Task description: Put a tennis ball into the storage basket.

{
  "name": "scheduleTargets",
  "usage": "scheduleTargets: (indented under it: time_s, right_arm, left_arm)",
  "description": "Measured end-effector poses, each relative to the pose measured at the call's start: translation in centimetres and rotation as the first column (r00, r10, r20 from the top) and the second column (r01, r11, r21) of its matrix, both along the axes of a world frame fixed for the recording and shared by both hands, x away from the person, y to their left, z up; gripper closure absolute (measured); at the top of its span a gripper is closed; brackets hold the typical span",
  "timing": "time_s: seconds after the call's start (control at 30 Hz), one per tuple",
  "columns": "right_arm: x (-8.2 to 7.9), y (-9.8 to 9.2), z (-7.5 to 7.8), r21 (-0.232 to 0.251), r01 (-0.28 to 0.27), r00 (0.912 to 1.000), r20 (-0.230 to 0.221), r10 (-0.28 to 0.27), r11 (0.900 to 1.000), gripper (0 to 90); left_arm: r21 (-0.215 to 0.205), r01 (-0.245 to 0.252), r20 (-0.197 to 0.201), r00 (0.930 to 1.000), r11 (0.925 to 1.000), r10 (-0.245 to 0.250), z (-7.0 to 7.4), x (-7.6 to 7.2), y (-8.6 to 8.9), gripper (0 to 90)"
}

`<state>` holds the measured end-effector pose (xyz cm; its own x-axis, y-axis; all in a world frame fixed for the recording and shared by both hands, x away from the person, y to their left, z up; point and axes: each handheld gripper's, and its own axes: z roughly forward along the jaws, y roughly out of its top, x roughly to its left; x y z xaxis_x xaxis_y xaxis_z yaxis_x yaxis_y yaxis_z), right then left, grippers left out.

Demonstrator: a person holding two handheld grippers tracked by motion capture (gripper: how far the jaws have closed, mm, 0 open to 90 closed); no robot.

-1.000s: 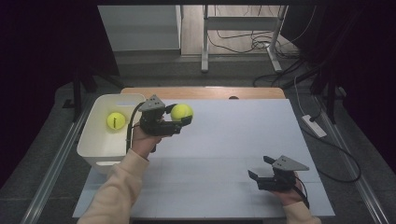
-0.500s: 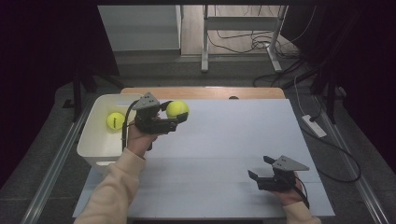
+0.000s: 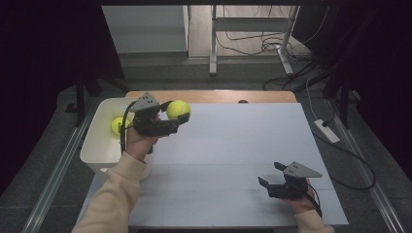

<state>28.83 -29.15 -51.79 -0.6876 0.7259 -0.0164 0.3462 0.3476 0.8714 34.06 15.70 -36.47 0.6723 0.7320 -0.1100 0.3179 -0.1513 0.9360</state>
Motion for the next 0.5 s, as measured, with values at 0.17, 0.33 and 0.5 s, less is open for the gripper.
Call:
scheduleTargets:
  time_s: [0.17,0.33,0.5]
  right_arm:
    - [0.0,0.0,0.0,0.0,0.0,1.0,0.001,0.0,1.0,14.4]
    - [0.0,0.0,0.0,0.0,0.0,1.0,0.001,0.0,1.0,14.4]
    - [0.0,0.0,0.0,0.002,0.001,1.0,0.002,-0.001,1.0,14.4]
  left_arm:
    - [-0.004,-0.015,0.0,0.9999,0.9999,0.015,0.2,0.1,0.6,27.3]
    - [-0.004,-0.033,0.001,0.9995,0.9995,0.033,0.2,0.1,1.1,27.3]
    - [-0.005,-0.056,0.001,0.9985,0.9984,0.056,0.2,0.2,1.8,27.3]
